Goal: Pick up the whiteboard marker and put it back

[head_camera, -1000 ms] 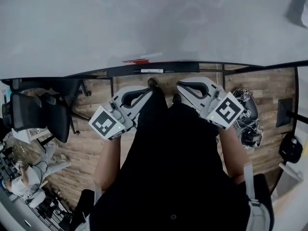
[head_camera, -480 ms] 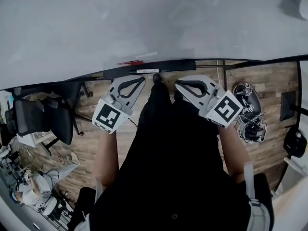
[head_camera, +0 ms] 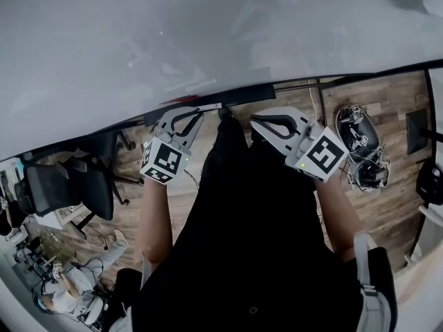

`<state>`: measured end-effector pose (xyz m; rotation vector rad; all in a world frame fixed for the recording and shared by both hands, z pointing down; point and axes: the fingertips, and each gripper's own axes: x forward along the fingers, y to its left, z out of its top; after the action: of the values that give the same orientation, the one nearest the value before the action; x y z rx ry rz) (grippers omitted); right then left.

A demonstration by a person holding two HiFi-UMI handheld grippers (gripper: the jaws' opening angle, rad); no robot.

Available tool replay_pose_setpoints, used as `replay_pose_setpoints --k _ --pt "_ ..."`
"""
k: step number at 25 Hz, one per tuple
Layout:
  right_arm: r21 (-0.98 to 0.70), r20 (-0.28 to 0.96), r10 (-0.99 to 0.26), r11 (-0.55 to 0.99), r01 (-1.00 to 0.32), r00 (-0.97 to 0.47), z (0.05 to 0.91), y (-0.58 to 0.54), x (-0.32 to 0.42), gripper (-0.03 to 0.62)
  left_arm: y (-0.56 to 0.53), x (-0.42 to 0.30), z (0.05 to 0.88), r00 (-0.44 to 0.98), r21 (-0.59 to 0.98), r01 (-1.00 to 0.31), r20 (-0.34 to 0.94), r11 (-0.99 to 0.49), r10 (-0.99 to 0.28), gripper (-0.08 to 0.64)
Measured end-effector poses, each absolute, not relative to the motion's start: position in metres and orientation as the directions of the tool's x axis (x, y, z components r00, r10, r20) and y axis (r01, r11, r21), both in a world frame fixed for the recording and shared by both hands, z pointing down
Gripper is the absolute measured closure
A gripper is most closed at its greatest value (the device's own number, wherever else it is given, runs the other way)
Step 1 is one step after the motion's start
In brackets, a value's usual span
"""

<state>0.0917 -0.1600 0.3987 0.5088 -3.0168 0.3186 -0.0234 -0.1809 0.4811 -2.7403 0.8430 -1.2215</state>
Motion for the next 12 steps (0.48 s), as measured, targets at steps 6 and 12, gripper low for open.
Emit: replay_pose_setpoints --k 6,12 --pt "-0.191 0.126 -0.337 0.915 -0.356 -0.933 0.406 -0.164 0.088 0.572 -0.19 -0.016 0.503 0.538 -0.235 -0.373 0.733 -0.898 -0.415 0.489" --pt "-0.189 0.135 -0.347 0.91 -0.368 -0.928 0.409 -0.163 0.09 0.572 -0.188 -0.007 0.534 0.484 -0.226 -0.269 0.809 -0.936 -0.335 0.448"
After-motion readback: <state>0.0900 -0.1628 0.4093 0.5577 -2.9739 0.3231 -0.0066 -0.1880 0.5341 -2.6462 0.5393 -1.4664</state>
